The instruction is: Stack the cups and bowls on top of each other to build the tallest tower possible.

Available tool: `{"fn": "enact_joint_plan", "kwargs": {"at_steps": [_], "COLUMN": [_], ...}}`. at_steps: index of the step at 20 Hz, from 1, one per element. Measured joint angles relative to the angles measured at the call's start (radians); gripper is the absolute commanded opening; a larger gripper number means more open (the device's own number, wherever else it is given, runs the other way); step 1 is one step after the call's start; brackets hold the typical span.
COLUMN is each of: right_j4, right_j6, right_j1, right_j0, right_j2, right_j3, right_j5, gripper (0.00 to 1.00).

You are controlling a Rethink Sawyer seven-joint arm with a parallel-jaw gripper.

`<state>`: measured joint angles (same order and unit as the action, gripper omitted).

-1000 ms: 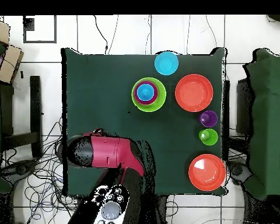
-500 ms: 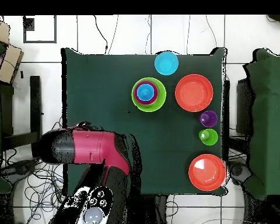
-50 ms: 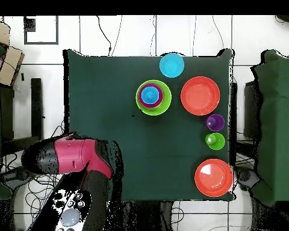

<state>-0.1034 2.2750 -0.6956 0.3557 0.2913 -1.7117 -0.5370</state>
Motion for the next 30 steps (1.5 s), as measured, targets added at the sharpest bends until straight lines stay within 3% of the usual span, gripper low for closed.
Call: {"fn": "enact_joint_plan", "kwargs": {"at_steps": [10, 15, 30], "right_j4": [0.01, 0.016, 0.016], "right_j6": [0.0, 0.0, 0.0], "right_j1": [0.057, 0.092, 0.162], "right_j0": [-0.159, -0.216, -0.209], "right_j2": [-0.075, -0.091, -0.119], "right_j3": [-0.113, -0.14, -0.147], "right_j5": [0.265, 0.341, 0.362], "gripper": [1.0, 1.0, 1.0]}}
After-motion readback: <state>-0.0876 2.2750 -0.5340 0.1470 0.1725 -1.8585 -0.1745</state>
